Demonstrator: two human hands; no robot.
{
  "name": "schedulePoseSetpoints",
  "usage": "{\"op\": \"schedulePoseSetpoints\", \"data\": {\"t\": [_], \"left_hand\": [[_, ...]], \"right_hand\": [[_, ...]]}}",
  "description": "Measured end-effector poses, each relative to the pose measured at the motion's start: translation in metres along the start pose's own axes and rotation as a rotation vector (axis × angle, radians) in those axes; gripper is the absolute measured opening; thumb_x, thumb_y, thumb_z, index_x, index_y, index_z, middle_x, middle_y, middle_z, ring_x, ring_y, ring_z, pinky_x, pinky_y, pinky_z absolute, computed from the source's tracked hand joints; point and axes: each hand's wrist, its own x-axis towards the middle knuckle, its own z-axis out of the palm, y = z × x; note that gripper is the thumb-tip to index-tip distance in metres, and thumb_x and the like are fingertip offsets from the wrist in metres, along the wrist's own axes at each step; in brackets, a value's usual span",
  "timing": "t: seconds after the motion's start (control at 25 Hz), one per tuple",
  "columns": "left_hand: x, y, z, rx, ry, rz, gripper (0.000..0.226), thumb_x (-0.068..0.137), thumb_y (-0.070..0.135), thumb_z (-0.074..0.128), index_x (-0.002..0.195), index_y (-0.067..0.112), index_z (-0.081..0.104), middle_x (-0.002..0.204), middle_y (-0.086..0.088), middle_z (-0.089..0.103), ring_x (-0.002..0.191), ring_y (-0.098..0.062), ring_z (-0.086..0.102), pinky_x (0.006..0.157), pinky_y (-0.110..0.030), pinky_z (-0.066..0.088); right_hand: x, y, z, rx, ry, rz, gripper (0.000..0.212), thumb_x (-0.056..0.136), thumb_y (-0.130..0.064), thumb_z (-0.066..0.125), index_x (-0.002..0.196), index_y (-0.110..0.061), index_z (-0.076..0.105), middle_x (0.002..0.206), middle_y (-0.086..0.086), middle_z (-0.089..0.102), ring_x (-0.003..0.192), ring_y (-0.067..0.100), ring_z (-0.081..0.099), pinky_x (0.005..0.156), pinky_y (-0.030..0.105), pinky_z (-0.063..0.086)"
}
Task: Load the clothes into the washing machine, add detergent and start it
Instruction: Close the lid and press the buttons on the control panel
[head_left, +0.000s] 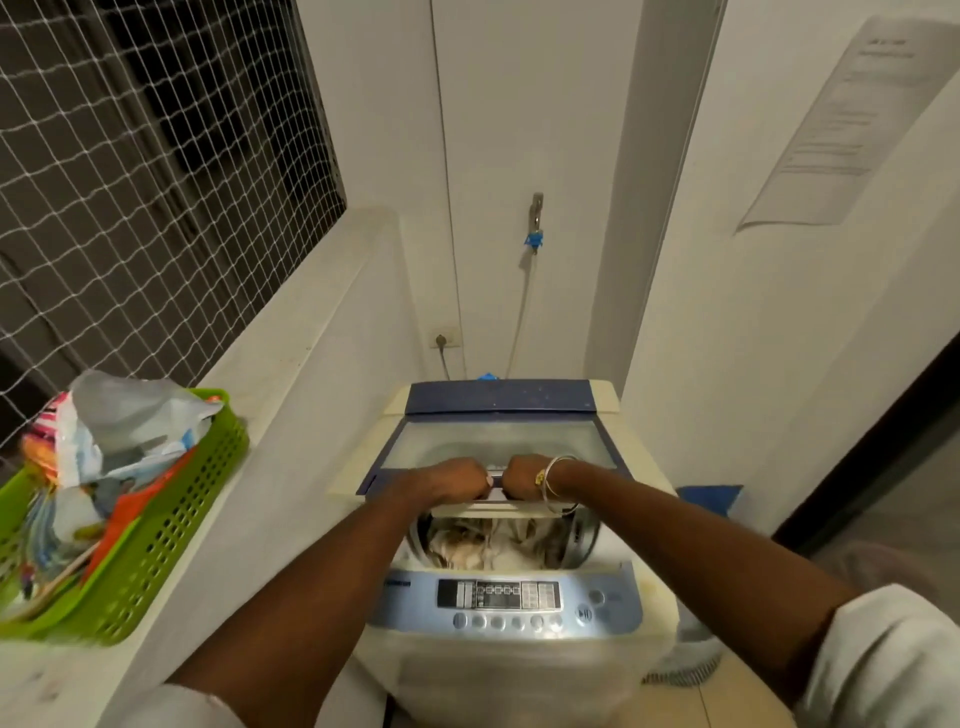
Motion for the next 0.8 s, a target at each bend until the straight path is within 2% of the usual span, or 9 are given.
{"op": "schedulePoseSetpoints", "data": {"t": [0.08, 0.16, 0.28, 0.4, 0.52, 0.64, 0.8], "left_hand": [[-0.005, -0.002, 0.009, -0.019, 0.006, 0.005, 0.012, 0.086, 0.019, 0.056, 0.079, 0.011, 0.063, 0.08, -0.01, 0.059, 0.071, -0.02, 0.05, 0.065, -0.032, 0.038], [-0.007, -0.005, 0.019, -0.027, 0.007, 0.016, 0.017, 0.089, 0.02, 0.056, 0.084, 0.007, 0.066, 0.079, -0.008, 0.059, 0.072, -0.019, 0.05, 0.062, -0.03, 0.037], [-0.006, -0.015, 0.041, 0.009, -0.046, 0.039, 0.027, 0.096, 0.023, 0.053, 0.104, 0.003, 0.069, 0.094, -0.011, 0.064, 0.083, -0.022, 0.055, 0.072, -0.032, 0.041], [0.003, -0.027, 0.063, 0.017, -0.059, 0.051, 0.025, 0.096, 0.024, 0.054, 0.104, 0.008, 0.071, 0.103, -0.013, 0.07, 0.086, -0.022, 0.06, 0.077, -0.032, 0.046], [0.01, -0.038, 0.077, 0.016, -0.072, 0.071, 0.028, 0.098, 0.023, 0.051, 0.102, 0.006, 0.072, 0.102, -0.014, 0.071, 0.086, -0.023, 0.062, 0.078, -0.031, 0.046], [0.018, -0.046, 0.089, 0.032, -0.107, 0.11, 0.028, 0.1, 0.021, 0.048, 0.106, 0.004, 0.069, 0.106, -0.015, 0.069, 0.099, -0.027, 0.064, 0.086, -0.034, 0.046], [0.027, -0.053, 0.102, 0.035, -0.04, 0.14, 0.024, 0.099, 0.02, 0.052, 0.107, 0.006, 0.071, 0.107, -0.012, 0.069, 0.099, -0.024, 0.064, 0.077, -0.026, 0.039]], "right_hand": [[-0.003, 0.0, 0.008, 0.019, 0.003, 0.014, 0.023, 0.096, -0.013, 0.047, 0.102, -0.001, 0.066, 0.082, 0.009, 0.055, 0.071, 0.021, 0.05, 0.062, 0.028, 0.038], [-0.002, 0.002, 0.019, 0.008, 0.001, 0.029, 0.021, 0.096, -0.014, 0.047, 0.092, -0.005, 0.065, 0.081, 0.008, 0.056, 0.072, 0.022, 0.051, 0.058, 0.028, 0.038], [0.008, 0.008, 0.046, 0.0, -0.019, 0.045, 0.023, 0.093, -0.023, 0.05, 0.072, -0.015, 0.056, 0.076, 0.005, 0.06, 0.065, 0.02, 0.052, 0.054, 0.027, 0.04], [0.021, 0.016, 0.07, 0.014, -0.036, 0.051, 0.02, 0.093, -0.03, 0.052, 0.087, -0.013, 0.063, 0.085, 0.007, 0.066, 0.072, 0.02, 0.059, 0.063, 0.029, 0.048], [0.032, 0.022, 0.085, 0.024, -0.051, 0.044, 0.029, 0.094, -0.034, 0.053, 0.099, -0.01, 0.068, 0.094, 0.012, 0.069, 0.077, 0.023, 0.06, 0.072, 0.031, 0.051], [0.043, 0.027, 0.1, 0.025, -0.07, 0.052, 0.031, 0.093, -0.036, 0.057, 0.103, -0.009, 0.069, 0.098, 0.01, 0.071, 0.08, 0.023, 0.062, 0.078, 0.032, 0.054], [0.054, 0.031, 0.114, 0.035, -0.049, 0.046, 0.023, 0.091, -0.029, 0.063, 0.1, -0.01, 0.072, 0.098, 0.011, 0.073, 0.086, 0.024, 0.067, 0.072, 0.029, 0.05]]}}
